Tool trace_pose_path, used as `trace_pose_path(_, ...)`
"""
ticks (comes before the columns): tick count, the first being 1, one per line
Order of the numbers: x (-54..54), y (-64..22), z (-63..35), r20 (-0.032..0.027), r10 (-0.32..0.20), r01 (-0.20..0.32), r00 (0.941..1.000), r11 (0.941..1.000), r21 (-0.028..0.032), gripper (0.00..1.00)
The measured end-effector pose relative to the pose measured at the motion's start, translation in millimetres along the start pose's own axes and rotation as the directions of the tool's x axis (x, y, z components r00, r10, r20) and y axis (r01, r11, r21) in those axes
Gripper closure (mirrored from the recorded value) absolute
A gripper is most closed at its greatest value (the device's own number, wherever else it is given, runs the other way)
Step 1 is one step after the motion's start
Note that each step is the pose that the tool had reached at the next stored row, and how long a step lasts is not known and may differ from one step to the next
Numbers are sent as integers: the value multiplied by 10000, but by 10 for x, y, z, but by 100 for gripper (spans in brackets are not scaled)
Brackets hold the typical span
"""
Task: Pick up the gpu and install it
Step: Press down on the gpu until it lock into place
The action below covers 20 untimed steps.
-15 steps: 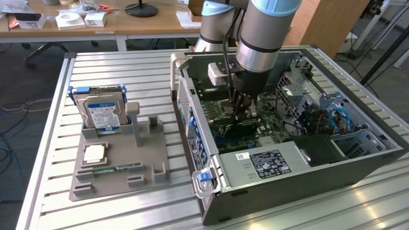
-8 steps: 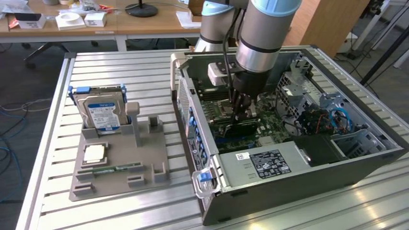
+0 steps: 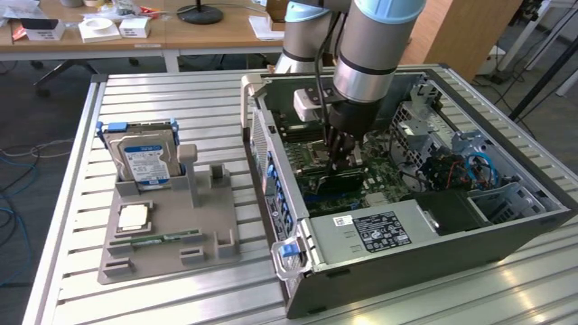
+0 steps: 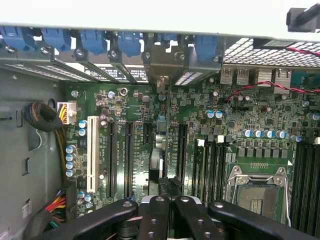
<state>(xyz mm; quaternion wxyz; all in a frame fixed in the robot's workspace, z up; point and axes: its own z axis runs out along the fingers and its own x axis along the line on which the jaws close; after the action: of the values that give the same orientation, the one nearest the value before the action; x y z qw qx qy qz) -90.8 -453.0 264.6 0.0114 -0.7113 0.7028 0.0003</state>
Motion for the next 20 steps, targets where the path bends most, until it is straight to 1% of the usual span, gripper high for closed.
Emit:
trace_pose_path(2, -1, 0, 7, 13, 0, 0, 10000, 10000, 6, 90)
trace_pose_path(6, 0, 0, 8, 2, 0, 0, 10000, 10000, 1, 90)
trace_pose_path(20, 0, 0, 29, 1, 0, 0, 10000, 10000, 2, 90)
